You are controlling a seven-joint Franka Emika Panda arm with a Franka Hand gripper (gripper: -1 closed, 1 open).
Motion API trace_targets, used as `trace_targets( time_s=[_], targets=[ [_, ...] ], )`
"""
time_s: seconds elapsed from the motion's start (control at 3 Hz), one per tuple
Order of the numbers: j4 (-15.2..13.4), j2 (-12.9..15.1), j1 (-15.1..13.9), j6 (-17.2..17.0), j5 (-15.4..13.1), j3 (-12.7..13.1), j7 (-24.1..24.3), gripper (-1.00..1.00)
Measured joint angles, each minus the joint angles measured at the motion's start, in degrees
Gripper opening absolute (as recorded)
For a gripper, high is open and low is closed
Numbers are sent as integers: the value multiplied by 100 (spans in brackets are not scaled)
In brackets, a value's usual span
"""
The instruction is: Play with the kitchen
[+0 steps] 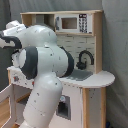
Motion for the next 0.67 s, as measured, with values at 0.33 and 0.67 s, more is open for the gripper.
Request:
trace_targets(
  time_s=[0.33, 0.67],
  targets=[
    [-180, 143, -10, 317, -273, -141, 295, -100],
    [-165, 97, -10, 748, -422, -449, 538, -100]
  ],
)
